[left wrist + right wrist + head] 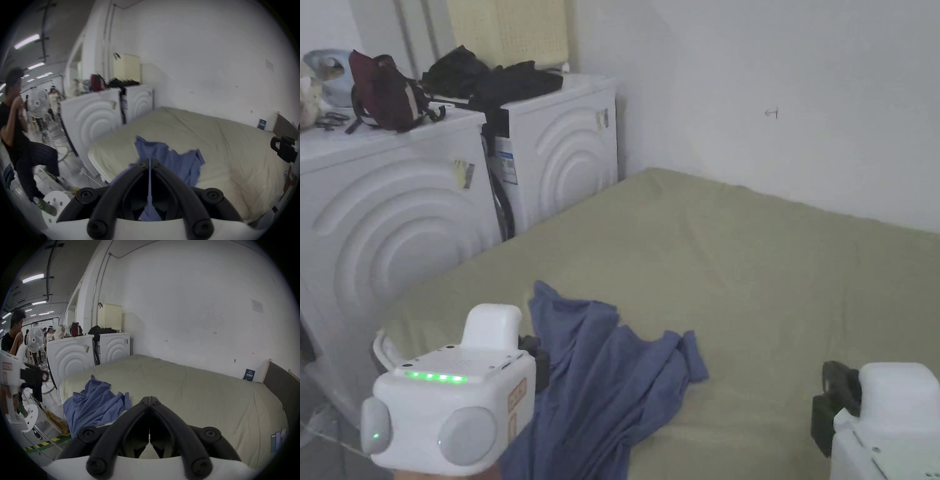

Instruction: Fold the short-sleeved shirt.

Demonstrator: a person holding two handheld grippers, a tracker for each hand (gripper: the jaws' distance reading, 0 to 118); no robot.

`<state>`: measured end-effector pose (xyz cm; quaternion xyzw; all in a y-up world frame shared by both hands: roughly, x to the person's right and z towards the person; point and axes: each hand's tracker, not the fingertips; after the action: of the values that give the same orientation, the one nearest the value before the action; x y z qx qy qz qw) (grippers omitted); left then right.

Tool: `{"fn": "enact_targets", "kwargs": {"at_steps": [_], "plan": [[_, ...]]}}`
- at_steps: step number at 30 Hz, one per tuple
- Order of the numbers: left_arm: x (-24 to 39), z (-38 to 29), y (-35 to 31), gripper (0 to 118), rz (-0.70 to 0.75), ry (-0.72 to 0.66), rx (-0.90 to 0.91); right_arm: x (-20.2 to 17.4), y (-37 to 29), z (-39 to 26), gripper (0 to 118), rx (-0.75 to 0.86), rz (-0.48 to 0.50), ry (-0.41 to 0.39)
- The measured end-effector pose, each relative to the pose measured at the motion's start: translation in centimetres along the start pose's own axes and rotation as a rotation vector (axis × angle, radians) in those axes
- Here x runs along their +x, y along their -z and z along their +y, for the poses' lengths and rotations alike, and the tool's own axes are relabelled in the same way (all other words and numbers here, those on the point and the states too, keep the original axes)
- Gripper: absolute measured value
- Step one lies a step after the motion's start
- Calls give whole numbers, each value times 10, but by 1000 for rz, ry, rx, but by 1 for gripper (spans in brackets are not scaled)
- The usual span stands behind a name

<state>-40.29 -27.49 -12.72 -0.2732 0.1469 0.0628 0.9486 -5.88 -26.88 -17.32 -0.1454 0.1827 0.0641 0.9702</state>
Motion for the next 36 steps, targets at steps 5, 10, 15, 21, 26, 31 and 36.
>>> {"fn": "enact_targets", "kwargs": {"at_steps": [5,10,15,21,26,31,36], "plan": [[16,-23,82,1,-117,-2,-236,-2,1,-24,0,-71,-36,-29],[23,-35,138,1,-70,-6,-348,-1,7,-44,0,-132,-52,-7],[25,-33,160,19,-125,-20,-407,7,13,-57,0,-173,-62,3],[76,-36,149,118,-136,135,-521,14,15,-69,0,-214,-75,36],[53,-58,218,117,-103,156,-589,17,15,-75,0,-237,-80,48],[42,-51,211,46,-108,65,-551,25,9,-81,0,-256,-85,27],[37,-40,212,10,-126,10,-539,37,-1,-82,0,-267,-107,69]]}}
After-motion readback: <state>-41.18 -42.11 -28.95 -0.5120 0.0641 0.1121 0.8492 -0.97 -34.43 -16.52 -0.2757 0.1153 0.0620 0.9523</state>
